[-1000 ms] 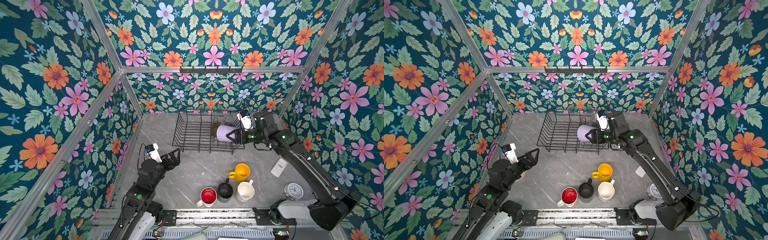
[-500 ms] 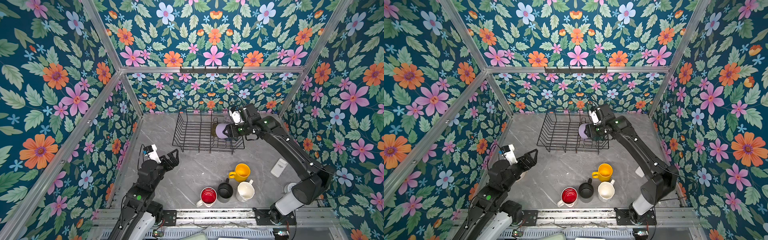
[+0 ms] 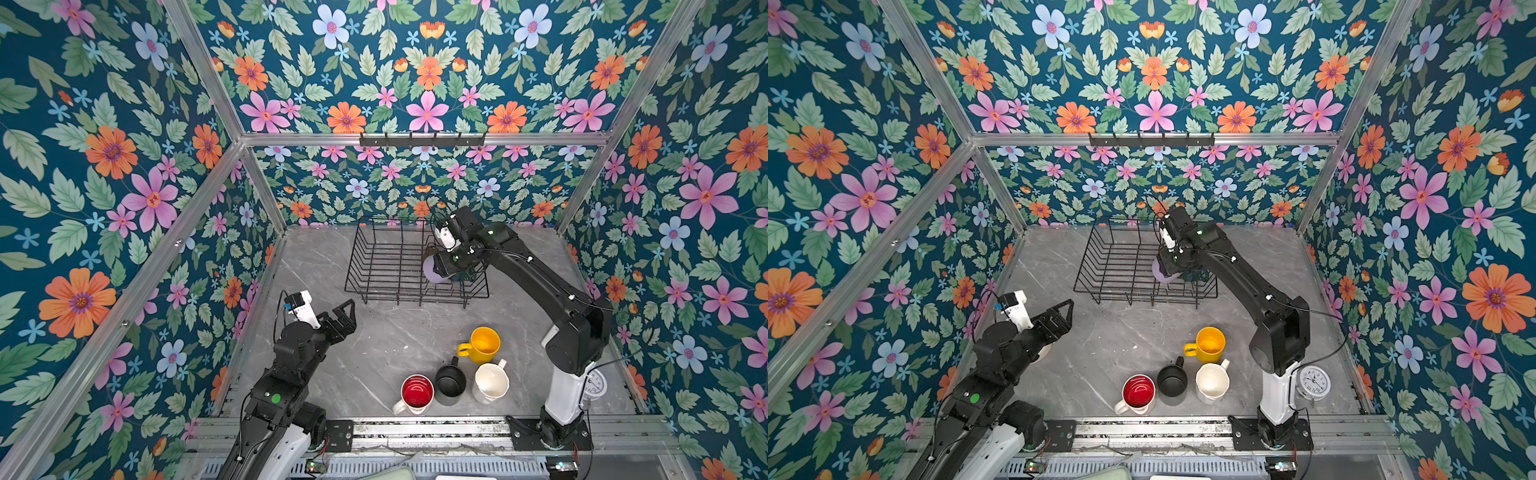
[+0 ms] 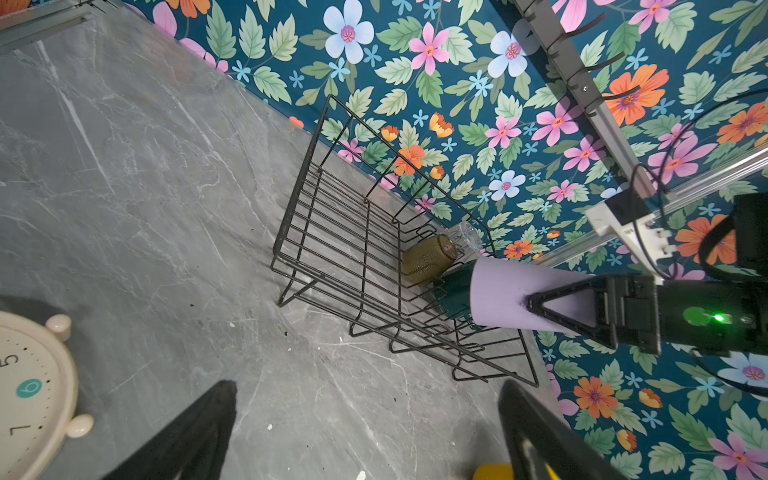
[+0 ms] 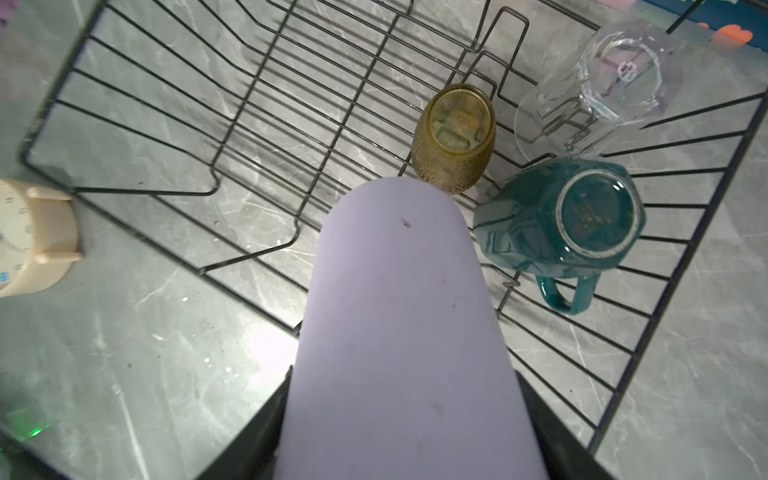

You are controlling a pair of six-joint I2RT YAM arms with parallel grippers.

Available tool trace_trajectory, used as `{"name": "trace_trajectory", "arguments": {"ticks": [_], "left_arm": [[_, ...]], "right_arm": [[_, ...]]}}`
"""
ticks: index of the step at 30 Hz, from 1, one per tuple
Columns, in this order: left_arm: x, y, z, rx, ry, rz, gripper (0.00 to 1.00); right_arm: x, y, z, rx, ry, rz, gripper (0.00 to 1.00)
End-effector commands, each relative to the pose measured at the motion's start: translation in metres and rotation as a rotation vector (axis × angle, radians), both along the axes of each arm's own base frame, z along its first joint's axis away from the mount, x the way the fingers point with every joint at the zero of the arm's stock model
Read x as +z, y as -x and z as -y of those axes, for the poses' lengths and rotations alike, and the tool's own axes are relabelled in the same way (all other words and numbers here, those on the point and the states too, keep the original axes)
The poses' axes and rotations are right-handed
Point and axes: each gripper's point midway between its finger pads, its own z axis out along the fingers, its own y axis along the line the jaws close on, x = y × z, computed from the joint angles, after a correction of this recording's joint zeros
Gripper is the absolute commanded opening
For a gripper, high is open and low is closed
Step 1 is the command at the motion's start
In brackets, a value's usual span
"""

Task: Load the cups into the dish rack
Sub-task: 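Carry the lavender cup over the rack and lower it upside down with the right gripper, then open the right gripper and release the lavender cup in the rack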

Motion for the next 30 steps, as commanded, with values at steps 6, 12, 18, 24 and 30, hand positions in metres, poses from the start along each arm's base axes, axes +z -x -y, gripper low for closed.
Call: {"name": "trace_trajectory", "arguments": {"ticks": [6, 12, 18, 24, 30], "left_arm": [[0.001, 0.001, -0.004, 0.013, -0.018, 0.004, 1.00], [-0.001, 0.002, -0.005, 0.016, -0.020, 0.003, 1.00], [-0.002, 0.002, -0.006, 0.021, -0.025, 0.002, 1.00], [-0.001, 0.002, -0.007, 0.025, -0.027, 0.002, 1.00], [-0.003, 0.003, -0.008, 0.031, -0.031, 0.000, 1.00]], "right_arm": [[-0.019, -0.007, -0.005, 0.032, 0.084, -0.050, 0.18], [-0.035, -0.013, -0.012, 0.052, 0.133, -0.090, 0.18], [-0.054, -0.019, -0.014, 0.061, 0.183, -0.129, 0.19], [-0.072, -0.025, -0.015, 0.066, 0.226, -0.160, 0.27], [-0.086, -0.030, -0.018, 0.064, 0.238, -0.176, 0.44]]}}
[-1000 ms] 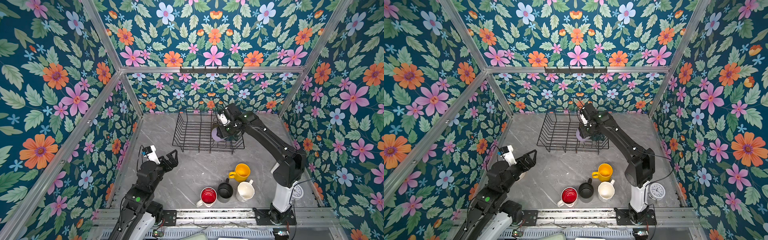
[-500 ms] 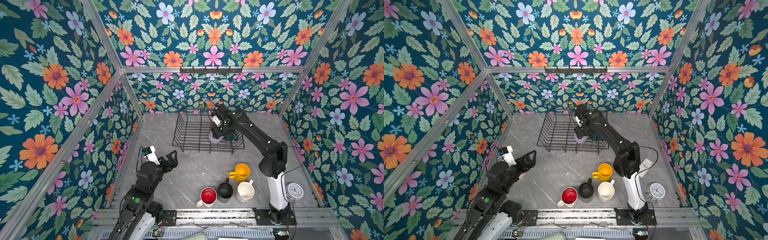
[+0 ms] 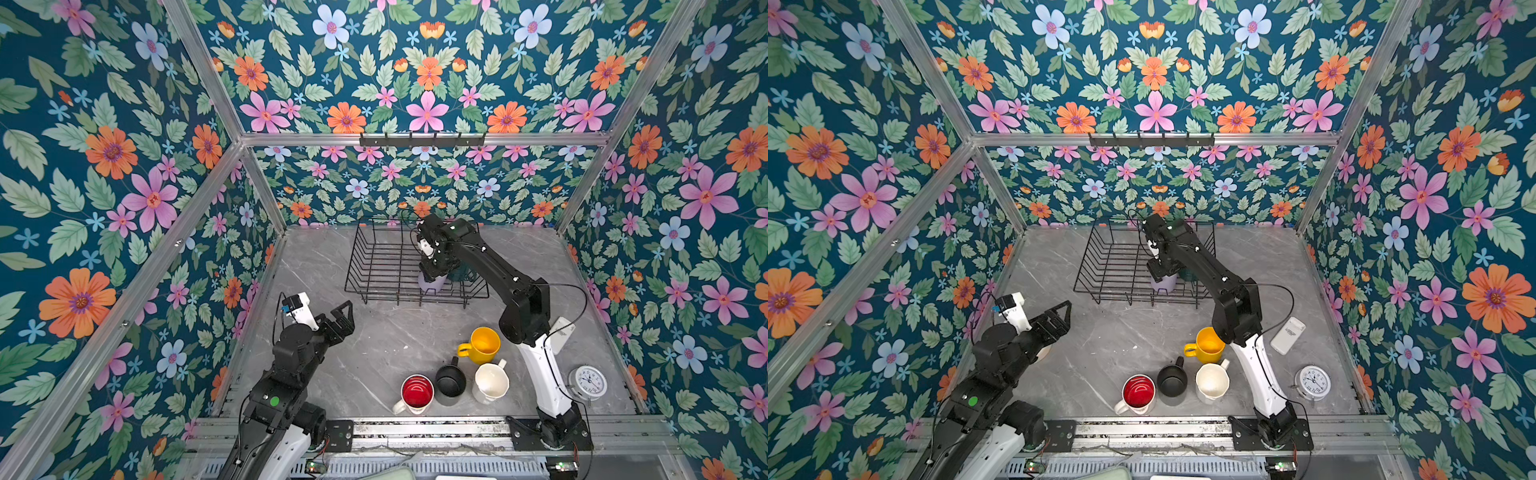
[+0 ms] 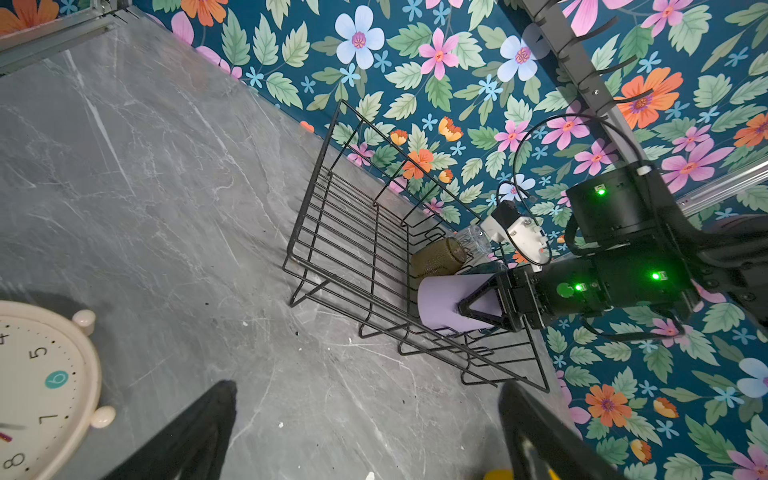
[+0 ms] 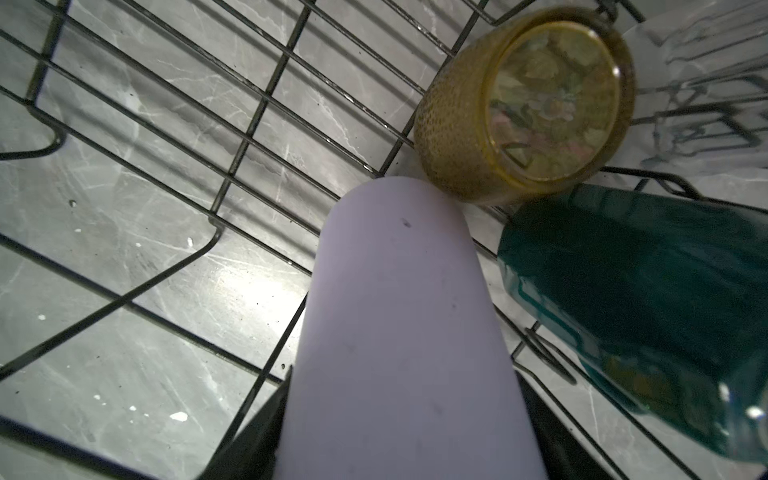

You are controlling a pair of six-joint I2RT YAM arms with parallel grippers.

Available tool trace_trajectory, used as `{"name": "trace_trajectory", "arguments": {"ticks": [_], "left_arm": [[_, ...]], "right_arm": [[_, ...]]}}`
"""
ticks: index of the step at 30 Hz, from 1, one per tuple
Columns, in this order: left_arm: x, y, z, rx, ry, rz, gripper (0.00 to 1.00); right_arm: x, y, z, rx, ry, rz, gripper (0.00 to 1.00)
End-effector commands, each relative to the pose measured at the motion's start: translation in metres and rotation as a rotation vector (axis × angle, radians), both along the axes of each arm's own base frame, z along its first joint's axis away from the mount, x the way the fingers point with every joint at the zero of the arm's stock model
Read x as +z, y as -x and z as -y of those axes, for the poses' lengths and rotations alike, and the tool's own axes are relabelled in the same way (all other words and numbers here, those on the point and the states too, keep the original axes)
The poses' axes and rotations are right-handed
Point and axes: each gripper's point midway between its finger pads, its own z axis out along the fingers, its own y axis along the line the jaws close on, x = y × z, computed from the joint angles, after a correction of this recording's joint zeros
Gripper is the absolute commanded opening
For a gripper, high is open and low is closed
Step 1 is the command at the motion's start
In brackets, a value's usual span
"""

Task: Load the cups into the dish rack
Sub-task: 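Open the right gripper and release the lavender cup in the rack, then move the right gripper to the yellow mug and grip its rim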

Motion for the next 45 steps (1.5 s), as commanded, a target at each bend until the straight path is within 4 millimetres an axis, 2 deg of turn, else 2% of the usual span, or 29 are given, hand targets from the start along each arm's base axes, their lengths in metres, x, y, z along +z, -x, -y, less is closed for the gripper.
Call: {"name": "trace_trajectory", "arguments": {"ticks": [1, 7, 14, 20, 26, 31, 34, 35, 36, 42, 45], "left_arm": [[0.000, 0.000, -0.002, 0.007, -0.016, 0.005, 1.00], [0.000, 0.000, -0.004, 0.013, -0.019, 0.006, 1.00], [0.000, 0.000, -0.005, 0.017, -0.022, 0.007, 1.00], [0.001, 0.000, -0.005, 0.018, -0.023, 0.008, 1.00], [0.003, 0.001, -0.006, 0.022, -0.023, 0.015, 1.00], [0.007, 0.002, -0.009, 0.032, -0.026, 0.028, 1.00], [0.008, 0.002, -0.009, 0.036, -0.026, 0.034, 1.00], [0.009, 0.002, -0.009, 0.036, -0.026, 0.036, 1.00], [0.009, 0.002, -0.009, 0.037, -0.025, 0.039, 1.00], [0.012, -0.002, -0.006, 0.027, -0.016, 0.049, 1.00], [0.010, -0.003, -0.004, 0.022, -0.013, 0.047, 1.00]], "right_arm": [[-0.005, 0.001, 0.003, 0.000, 0.028, -0.015, 0.47], [-0.015, 0.003, 0.000, 0.004, 0.026, -0.042, 0.68], [-0.009, 0.002, -0.001, 0.001, 0.010, -0.030, 0.82], [0.018, -0.001, -0.008, -0.007, -0.061, 0.029, 0.84], [0.065, 0.006, -0.003, -0.042, -0.136, 0.116, 0.84], [0.094, 0.037, 0.022, -0.099, -0.207, 0.176, 0.82], [0.103, 0.064, 0.048, -0.158, -0.247, 0.192, 0.81], [0.099, 0.073, 0.057, -0.178, -0.252, 0.185, 0.81], [0.107, 0.086, 0.068, -0.198, -0.274, 0.200, 0.80], [0.075, 0.144, 0.116, -0.316, -0.250, 0.127, 0.75], [0.058, 0.168, 0.129, -0.354, -0.237, 0.083, 0.72]]}}
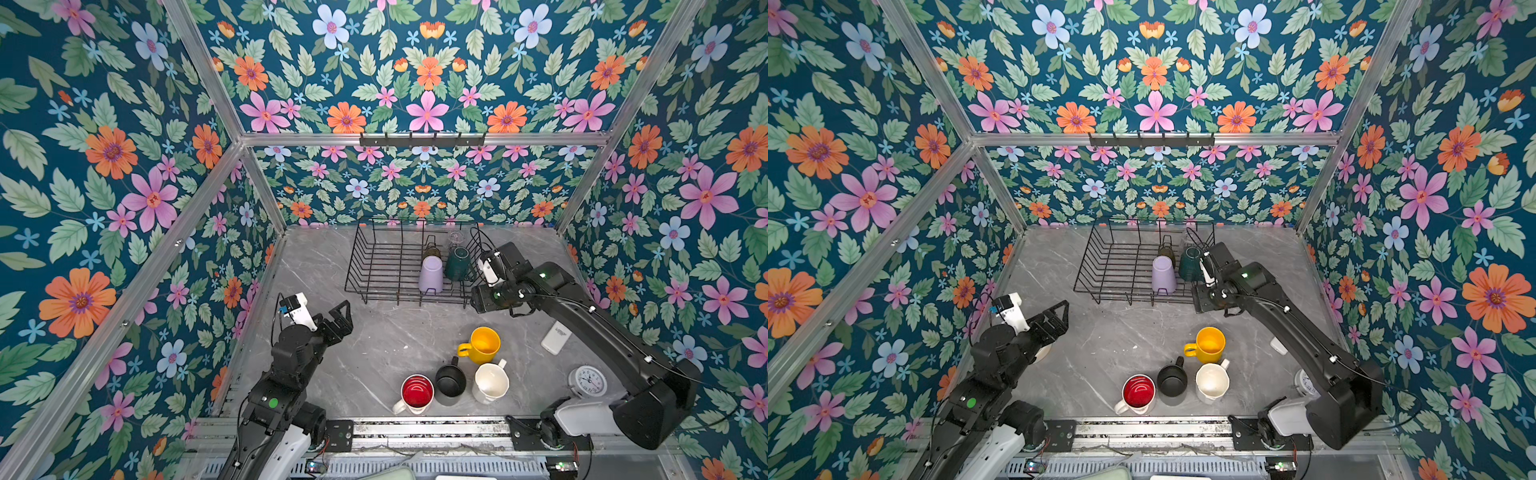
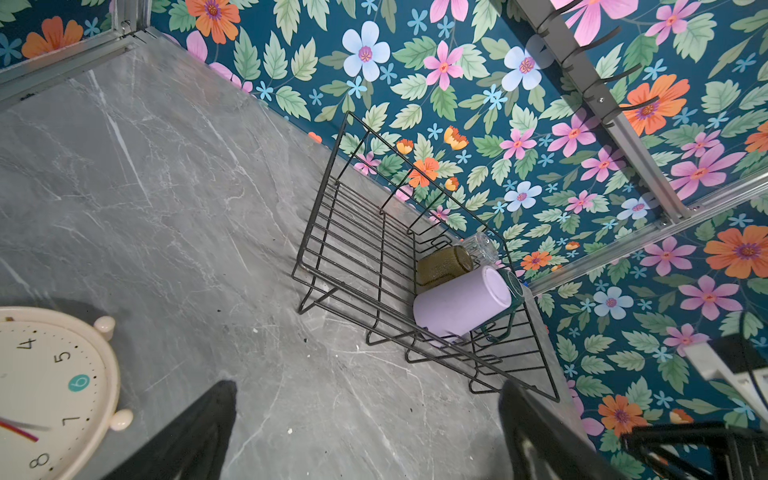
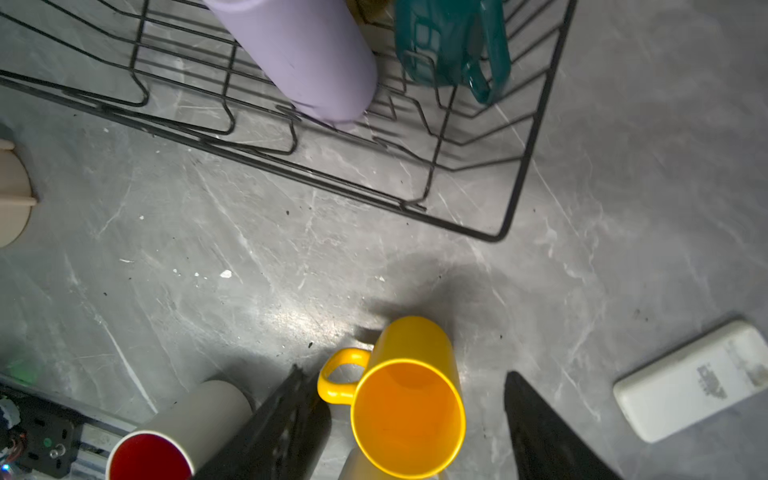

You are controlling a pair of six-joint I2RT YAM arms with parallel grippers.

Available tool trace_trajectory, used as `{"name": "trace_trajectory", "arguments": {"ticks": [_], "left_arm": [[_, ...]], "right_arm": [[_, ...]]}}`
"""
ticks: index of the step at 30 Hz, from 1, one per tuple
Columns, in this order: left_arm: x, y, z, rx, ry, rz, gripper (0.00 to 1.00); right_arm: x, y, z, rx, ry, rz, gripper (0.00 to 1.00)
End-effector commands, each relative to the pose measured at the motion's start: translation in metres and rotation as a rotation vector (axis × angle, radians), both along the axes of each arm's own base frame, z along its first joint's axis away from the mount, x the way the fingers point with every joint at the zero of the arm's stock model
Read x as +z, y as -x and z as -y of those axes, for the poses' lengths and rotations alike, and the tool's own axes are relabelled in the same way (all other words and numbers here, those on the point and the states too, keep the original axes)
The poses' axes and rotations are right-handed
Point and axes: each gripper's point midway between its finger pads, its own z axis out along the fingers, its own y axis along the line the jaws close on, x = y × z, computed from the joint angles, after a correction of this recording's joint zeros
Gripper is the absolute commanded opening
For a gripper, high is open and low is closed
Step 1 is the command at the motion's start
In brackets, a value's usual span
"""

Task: Load the cups into the dish rack
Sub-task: 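Move the right gripper to the yellow mug and grip its rim, then lift the yellow mug and tip it sideways toward the left gripper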

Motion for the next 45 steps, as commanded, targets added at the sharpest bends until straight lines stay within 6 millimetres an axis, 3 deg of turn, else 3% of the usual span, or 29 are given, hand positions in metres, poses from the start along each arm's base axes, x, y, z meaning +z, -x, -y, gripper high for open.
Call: {"name": "trace_trajectory", "arguments": {"ticks": [1, 8, 16, 22, 31, 45], "left_arm": [[0.006, -0.003, 0.001, -0.003, 0.007, 0.031, 1.00], [0.006, -0.003, 0.003, -0.010, 0.022, 0.032, 1.00], [0.008, -0.004, 0.005, -0.015, 0.035, 0.039, 1.00], [0.009, -0.006, 0.008, -0.022, 0.048, 0.043, 1.00], [0.009, -0.006, 0.008, -0.023, 0.058, 0.049, 1.00], [0.008, -0.008, 0.009, -0.023, 0.053, 0.047, 1.00]], "right_arm": [[-0.012, 0.018, 0.008, -0.060, -0.024, -0.036, 0.70], [-0.042, 0.048, 0.021, -0.129, -0.044, -0.108, 0.58], [-0.069, 0.067, 0.031, -0.195, -0.042, -0.163, 0.53], [-0.087, 0.067, 0.032, -0.214, -0.032, -0.184, 0.45], [-0.109, 0.059, 0.028, -0.231, -0.025, -0.199, 0.41], [-0.122, 0.050, 0.029, -0.241, 0.008, -0.192, 0.28]]}}
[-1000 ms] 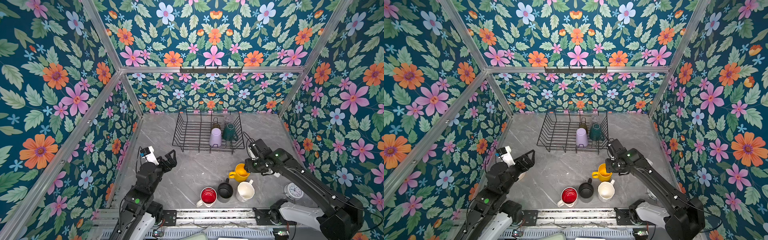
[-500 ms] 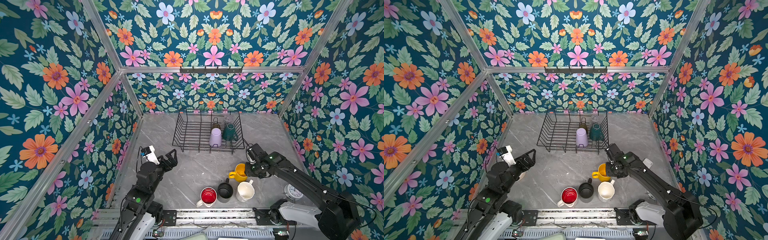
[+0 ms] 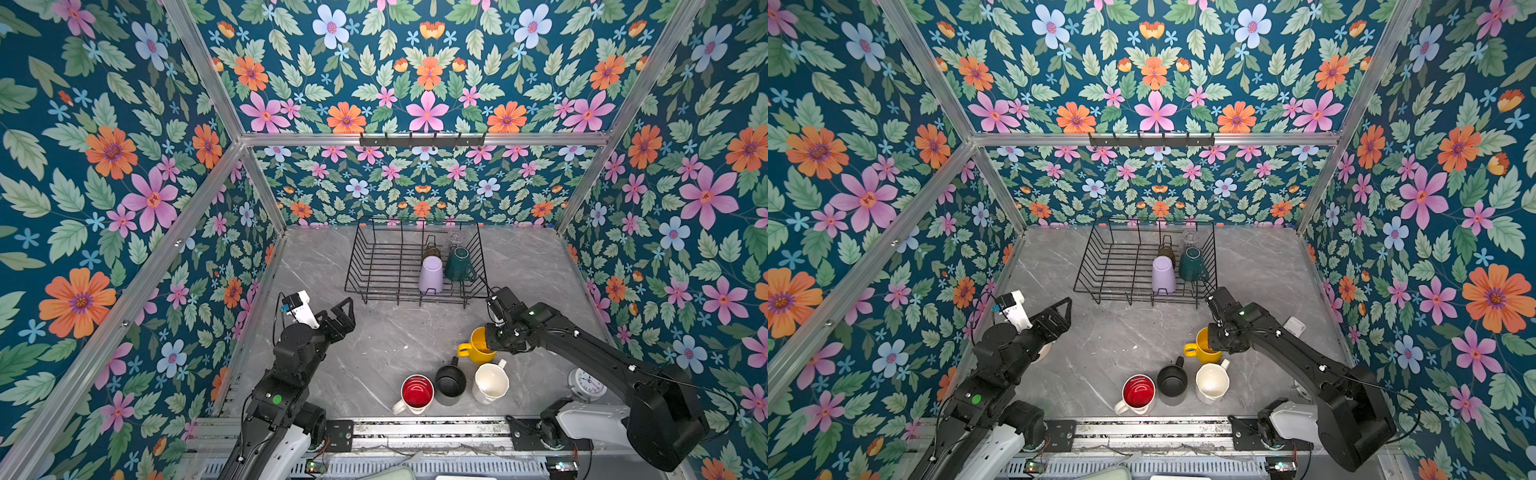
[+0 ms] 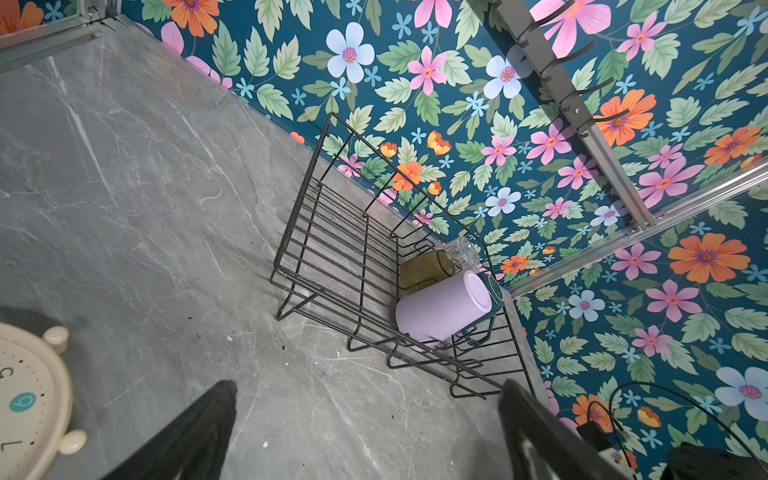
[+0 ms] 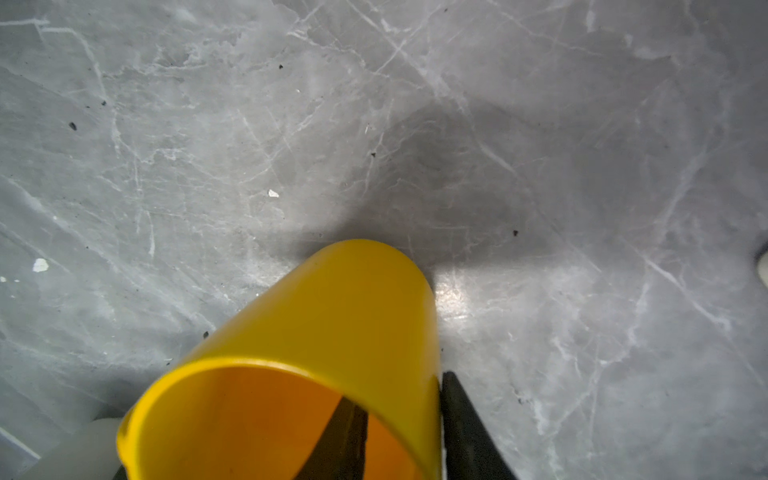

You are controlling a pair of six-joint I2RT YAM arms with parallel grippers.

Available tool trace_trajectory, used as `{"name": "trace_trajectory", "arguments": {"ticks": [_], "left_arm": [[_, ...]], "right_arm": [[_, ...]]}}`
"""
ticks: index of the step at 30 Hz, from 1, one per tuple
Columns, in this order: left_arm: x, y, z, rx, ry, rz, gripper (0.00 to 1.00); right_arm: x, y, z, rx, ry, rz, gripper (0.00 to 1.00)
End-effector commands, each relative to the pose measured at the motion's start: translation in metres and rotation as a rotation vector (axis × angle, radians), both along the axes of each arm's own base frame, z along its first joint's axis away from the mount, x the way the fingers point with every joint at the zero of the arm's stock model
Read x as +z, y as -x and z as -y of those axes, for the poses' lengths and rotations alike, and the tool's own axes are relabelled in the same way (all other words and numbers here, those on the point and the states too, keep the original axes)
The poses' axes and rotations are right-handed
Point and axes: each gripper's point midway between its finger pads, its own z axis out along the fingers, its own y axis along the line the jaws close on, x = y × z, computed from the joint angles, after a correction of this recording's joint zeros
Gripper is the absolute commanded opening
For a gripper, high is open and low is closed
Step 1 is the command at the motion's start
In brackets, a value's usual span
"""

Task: Load the cups into the dish rack
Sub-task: 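Lift the yellow mug and tip it sideways toward the left gripper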

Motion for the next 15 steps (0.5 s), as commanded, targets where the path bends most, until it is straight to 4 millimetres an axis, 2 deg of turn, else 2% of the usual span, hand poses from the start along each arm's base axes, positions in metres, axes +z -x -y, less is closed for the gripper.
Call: {"name": "trace_trajectory", "arguments": {"ticks": [1, 15], "left_arm": [[0.0060, -0.0021, 0.0007, -0.001, 0.004, 0.025, 1.00], [0.0071, -0.0032, 0.0021, -0.005, 0.009, 0.025, 1.00]], "right_arm": [[-0.0007, -0.0034, 0.0013, -0.015, 0.008, 0.013, 0.27], [0.0074, -0.0051, 0.0035, 0.005, 0.022, 0.035, 0.09]]}}
